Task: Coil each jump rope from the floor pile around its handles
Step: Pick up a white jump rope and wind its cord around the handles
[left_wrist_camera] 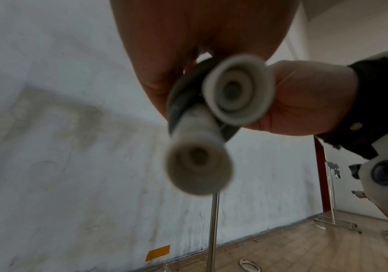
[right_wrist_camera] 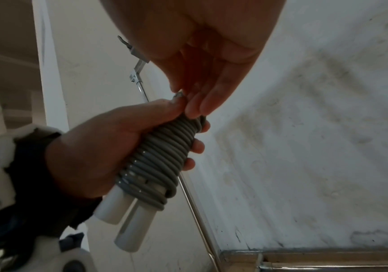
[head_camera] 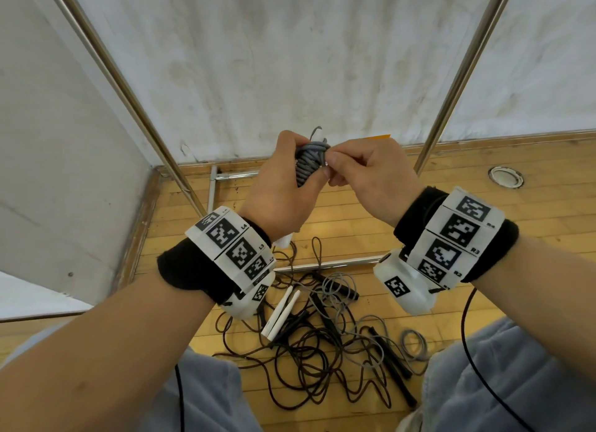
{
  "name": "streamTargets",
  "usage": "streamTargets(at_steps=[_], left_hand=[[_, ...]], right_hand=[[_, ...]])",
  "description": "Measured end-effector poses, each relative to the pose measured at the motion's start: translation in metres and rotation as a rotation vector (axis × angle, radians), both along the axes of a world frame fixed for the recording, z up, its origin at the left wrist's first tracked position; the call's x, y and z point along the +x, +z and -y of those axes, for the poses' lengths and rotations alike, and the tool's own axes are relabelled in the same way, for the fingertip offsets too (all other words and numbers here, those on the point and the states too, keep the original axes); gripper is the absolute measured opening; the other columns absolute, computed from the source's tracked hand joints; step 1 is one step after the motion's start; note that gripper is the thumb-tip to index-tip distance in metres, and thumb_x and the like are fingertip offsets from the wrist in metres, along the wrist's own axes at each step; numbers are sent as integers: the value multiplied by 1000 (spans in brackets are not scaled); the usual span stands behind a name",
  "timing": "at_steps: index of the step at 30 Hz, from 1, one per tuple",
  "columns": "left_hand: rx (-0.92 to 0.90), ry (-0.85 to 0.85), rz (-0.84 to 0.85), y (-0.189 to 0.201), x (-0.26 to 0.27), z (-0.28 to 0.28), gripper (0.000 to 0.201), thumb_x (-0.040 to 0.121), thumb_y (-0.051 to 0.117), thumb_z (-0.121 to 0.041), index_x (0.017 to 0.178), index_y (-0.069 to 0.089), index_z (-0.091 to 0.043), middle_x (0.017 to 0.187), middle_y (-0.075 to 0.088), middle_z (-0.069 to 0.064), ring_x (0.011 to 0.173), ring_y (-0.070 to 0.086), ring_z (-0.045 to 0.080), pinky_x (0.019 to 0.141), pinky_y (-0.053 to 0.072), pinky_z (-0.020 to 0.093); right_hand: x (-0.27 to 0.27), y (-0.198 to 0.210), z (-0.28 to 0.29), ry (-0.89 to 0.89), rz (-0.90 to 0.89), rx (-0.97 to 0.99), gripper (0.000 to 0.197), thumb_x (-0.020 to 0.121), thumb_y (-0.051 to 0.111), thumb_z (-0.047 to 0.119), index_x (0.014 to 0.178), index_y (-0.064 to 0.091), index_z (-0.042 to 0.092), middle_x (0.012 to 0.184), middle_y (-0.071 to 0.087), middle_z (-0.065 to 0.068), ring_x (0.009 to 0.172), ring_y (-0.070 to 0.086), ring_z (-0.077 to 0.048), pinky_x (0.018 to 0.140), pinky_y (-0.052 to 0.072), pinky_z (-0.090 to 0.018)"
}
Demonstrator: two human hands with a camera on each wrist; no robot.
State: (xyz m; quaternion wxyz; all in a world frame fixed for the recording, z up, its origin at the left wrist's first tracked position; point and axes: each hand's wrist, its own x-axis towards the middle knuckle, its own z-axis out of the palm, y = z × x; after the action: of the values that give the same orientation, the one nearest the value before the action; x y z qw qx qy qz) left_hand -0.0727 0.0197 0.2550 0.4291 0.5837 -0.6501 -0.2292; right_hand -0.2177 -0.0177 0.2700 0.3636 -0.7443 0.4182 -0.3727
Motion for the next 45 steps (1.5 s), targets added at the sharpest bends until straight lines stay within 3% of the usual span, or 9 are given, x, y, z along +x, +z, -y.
streamTargets(at_steps=[7, 10, 13, 17, 21, 28, 32, 40, 45], left_hand=[[43, 47, -96, 5, -2, -1, 17, 93, 54, -24, 105, 41, -26, 82, 64, 0, 65, 64, 18, 48, 53, 34], [59, 1, -125, 8, 0, -1, 17, 93, 52, -22, 103, 41, -28, 86, 64, 3, 68, 66, 23, 49, 54, 40], [90, -77, -101, 8, 0, -3, 19, 91, 47, -32, 107, 38, -28, 87, 63, 1, 69, 66, 11, 55, 57, 37], [175, -195, -161, 5, 3, -1, 16, 100, 42, -25, 113, 34, -23, 92, 59, 4, 72, 66, 11, 64, 58, 40], [210, -220, -219, 10, 5, 1, 11, 100, 44, -20, 103, 37, -28, 88, 57, 9, 64, 64, 14, 56, 56, 38], [221, -221, -253, 17, 9, 1, 15, 99, 48, -15, 95, 37, -26, 93, 55, 7, 61, 61, 15, 57, 54, 36], [228, -224, -287, 22, 8, -1, 14, 101, 41, -12, 96, 36, -24, 90, 52, 11, 65, 57, 20, 59, 49, 38], [173, -117, -299, 30, 3, -6, 12, 102, 39, -21, 91, 38, -25, 84, 57, 9, 59, 58, 20, 56, 50, 38], [112, -36, -272, 35, 1, -8, 17, 103, 35, -28, 87, 39, -25, 79, 60, 9, 54, 60, 20, 54, 51, 39]], right_hand=[[1, 3, 1, -92, 10, -117, 12, 84, 65, 13, 87, 58, 22, 94, 58, 6, 80, 62, -7, 65, 45, -7], [-1, 3, 2, -88, 21, -86, 16, 83, 67, 14, 88, 57, 24, 96, 62, 2, 83, 65, -10, 66, 49, -14], [-3, 4, 6, -85, 8, -68, 13, 83, 66, 13, 85, 58, 23, 86, 65, 2, 80, 66, -16, 69, 51, -24], [-6, 5, 10, -34, -88, -175, 13, 82, 65, 13, 80, 56, 22, 83, 57, 9, 78, 63, -16, 68, 48, -17], [-7, 5, 8, 21, -136, -319, 9, 82, 62, 10, 80, 55, 16, 81, 50, 7, 71, 55, -16, 60, 43, -11], [-5, 0, 3, 78, -164, -417, 18, 80, 68, 16, 80, 50, 19, 81, 47, 10, 69, 55, -13, 65, 50, -18], [-3, 1, 5, 37, -73, -393, 10, 77, 70, 15, 78, 60, 12, 79, 52, 8, 67, 60, -12, 65, 54, -25], [1, 12, 0, 11, -76, -434, 8, 75, 66, 21, 73, 58, 19, 76, 54, 7, 64, 61, -10, 61, 55, -25], [5, 18, 0, -17, -110, -451, 7, 71, 65, 17, 71, 60, 13, 73, 53, 10, 60, 58, -9, 57, 48, -15]])
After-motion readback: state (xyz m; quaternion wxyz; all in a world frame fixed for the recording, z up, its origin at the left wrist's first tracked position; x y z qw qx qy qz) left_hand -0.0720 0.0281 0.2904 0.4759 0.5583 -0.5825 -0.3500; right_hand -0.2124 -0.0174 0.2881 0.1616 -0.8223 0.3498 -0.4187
